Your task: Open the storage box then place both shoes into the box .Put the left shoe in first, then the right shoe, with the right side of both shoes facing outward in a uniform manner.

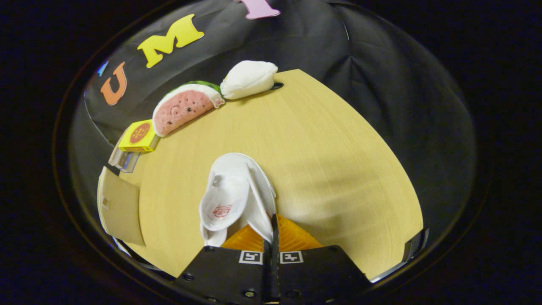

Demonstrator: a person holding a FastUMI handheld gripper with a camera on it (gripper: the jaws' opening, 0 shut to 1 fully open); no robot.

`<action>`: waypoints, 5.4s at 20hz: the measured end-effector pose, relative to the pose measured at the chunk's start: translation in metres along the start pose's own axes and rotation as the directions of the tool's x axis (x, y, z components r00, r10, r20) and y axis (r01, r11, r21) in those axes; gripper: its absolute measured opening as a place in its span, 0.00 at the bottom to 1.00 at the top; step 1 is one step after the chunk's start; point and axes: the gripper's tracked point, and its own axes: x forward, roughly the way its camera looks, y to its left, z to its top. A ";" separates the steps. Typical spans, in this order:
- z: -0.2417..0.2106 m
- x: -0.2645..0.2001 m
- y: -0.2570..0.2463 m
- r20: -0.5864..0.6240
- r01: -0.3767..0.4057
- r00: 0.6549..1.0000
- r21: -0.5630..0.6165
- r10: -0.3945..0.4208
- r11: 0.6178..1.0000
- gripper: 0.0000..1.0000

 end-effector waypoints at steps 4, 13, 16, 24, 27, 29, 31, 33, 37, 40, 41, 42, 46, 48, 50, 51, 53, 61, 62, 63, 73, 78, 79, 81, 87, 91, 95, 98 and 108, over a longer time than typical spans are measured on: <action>-0.012 -0.045 0.069 0.022 -0.049 0.999 0.046 0.048 0.998 0.00; -0.038 -0.123 0.282 0.127 -0.098 0.988 0.075 0.088 0.992 0.00; -0.046 -0.137 0.355 0.145 -0.135 0.982 0.068 0.124 0.989 0.00; -0.076 -0.100 0.486 0.114 -0.154 0.983 0.100 0.142 0.983 0.00; -0.083 -0.075 0.501 0.111 -0.117 0.988 0.114 0.105 0.987 0.00; -0.089 -0.067 0.503 0.106 -0.095 0.991 0.107 0.083 0.990 0.00; -0.098 -0.057 0.499 0.114 -0.076 0.991 0.096 0.065 0.992 0.00; -0.100 -0.050 0.495 0.111 -0.061 0.993 0.106 0.049 0.992 0.00; -0.098 -0.041 0.486 0.143 -0.037 0.989 0.112 0.021 0.993 0.00; -0.096 -0.037 0.479 0.190 -0.009 0.982 0.074 -0.005 0.997 0.00; -0.099 -0.034 0.480 0.191 -0.015 0.982 0.060 0.004 0.998 0.01; -0.101 -0.031 0.481 0.185 -0.022 0.983 0.046 0.013 0.999 0.08; -0.111 -0.043 0.494 0.164 -0.112 0.980 0.003 0.110 0.994 0.51; -0.107 -0.057 0.497 0.193 -0.125 0.972 -0.046 0.132 0.991 0.73; -0.100 -0.075 0.498 0.235 -0.135 0.960 -0.081 0.151 0.987 0.81; -0.093 -0.087 0.495 0.266 -0.131 0.952 -0.101 0.154 0.986 0.87; -0.071 -0.121 0.493 0.340 -0.122 0.925 -0.151 0.168 0.981 0.93; -0.032 -0.234 0.469 0.574 0.000 0.791 -0.345 0.212 0.938 0.96; -0.031 -0.243 0.465 0.585 -0.001 0.783 -0.341 0.213 0.940 0.96; -0.028 -0.253 0.461 0.596 -0.007 0.775 -0.329 0.213 0.944 0.96; -0.004 -0.309 0.379 0.686 0.033 0.718 -0.208 0.121 0.978 0.96; 0.007 -0.328 0.354 0.720 0.088 0.690 -0.187 0.076 0.978 0.96; 0.007 -0.331 0.352 0.724 0.095 0.686 -0.187 0.072 0.978 0.96; 0.006 -0.333 0.353 0.728 0.113 0.681 -0.209 0.078 0.971 0.96; 0.009 -0.342 0.357 0.746 0.136 0.663 -0.208 0.068 0.969 0.96; 0.003 -0.344 0.354 0.740 0.149 0.670 -0.197 0.047 0.969 0.96; 0.000 -0.350 0.364 0.741 0.150 0.669 -0.211 0.057 0.966 0.96; -0.001 -0.353 0.374 0.741 0.145 0.668 -0.223 0.071 0.964 0.96; 0.001 -0.356 0.387 0.740 0.119 0.664 -0.247 0.108 0.962 0.96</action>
